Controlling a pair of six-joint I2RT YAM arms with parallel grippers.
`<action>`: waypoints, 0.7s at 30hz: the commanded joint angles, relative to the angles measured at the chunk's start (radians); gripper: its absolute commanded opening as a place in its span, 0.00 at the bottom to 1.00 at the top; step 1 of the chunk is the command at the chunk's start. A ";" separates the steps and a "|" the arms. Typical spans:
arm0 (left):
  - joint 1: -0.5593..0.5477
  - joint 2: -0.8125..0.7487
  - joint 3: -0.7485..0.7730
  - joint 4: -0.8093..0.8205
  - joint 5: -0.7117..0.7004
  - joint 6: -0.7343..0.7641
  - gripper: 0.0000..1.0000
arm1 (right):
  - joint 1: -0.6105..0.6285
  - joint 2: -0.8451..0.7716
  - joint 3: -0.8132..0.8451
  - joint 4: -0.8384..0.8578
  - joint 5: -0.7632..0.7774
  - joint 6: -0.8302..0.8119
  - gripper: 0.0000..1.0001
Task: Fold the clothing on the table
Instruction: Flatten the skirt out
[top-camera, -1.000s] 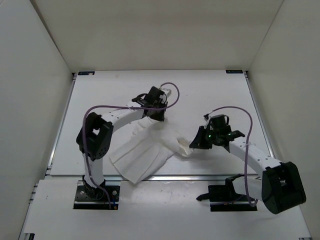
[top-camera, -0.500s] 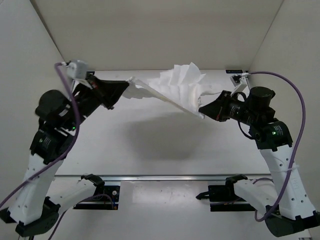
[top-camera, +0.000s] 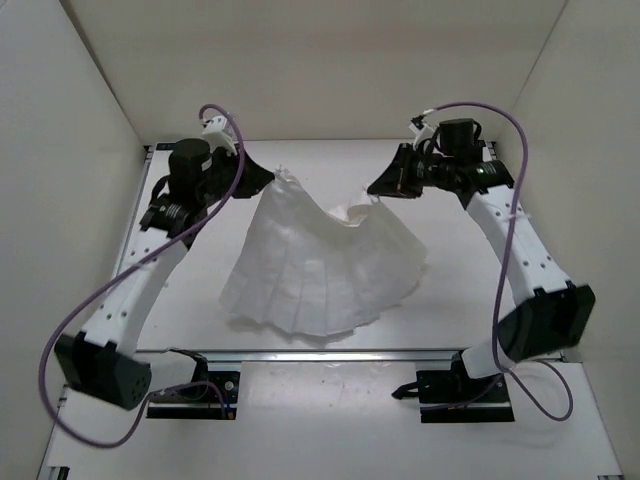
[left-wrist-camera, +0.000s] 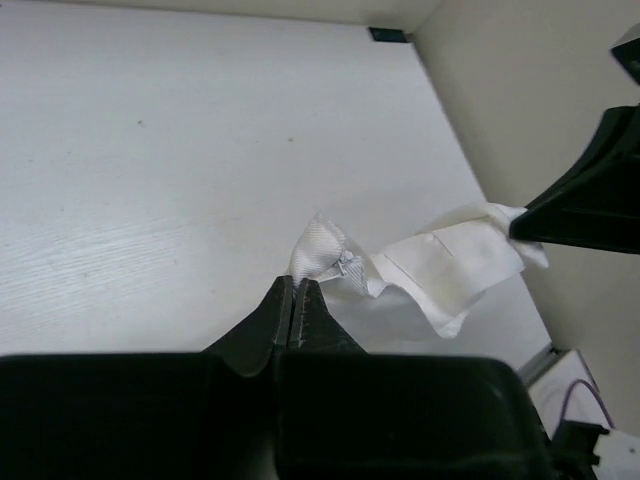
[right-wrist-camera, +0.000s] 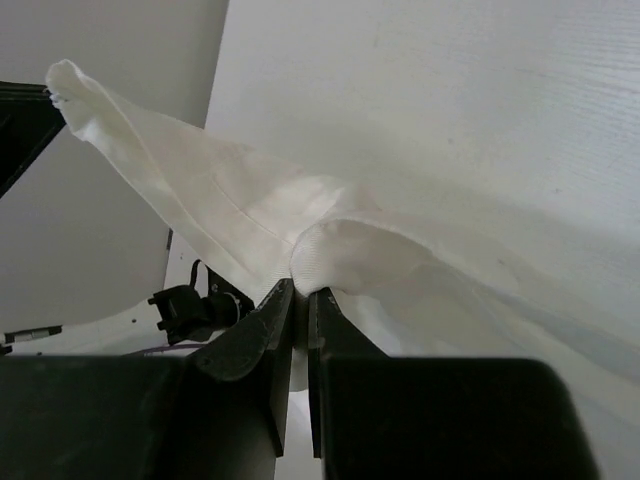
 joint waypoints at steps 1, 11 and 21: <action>0.047 0.122 0.120 0.081 -0.001 0.040 0.00 | -0.006 0.116 0.173 0.087 -0.011 -0.050 0.01; 0.066 0.249 0.373 0.024 0.024 0.035 0.00 | -0.058 0.358 0.621 -0.091 0.019 -0.108 0.00; 0.003 -0.032 -0.527 0.266 -0.071 -0.076 0.27 | -0.008 0.072 -0.404 0.266 0.165 -0.049 0.15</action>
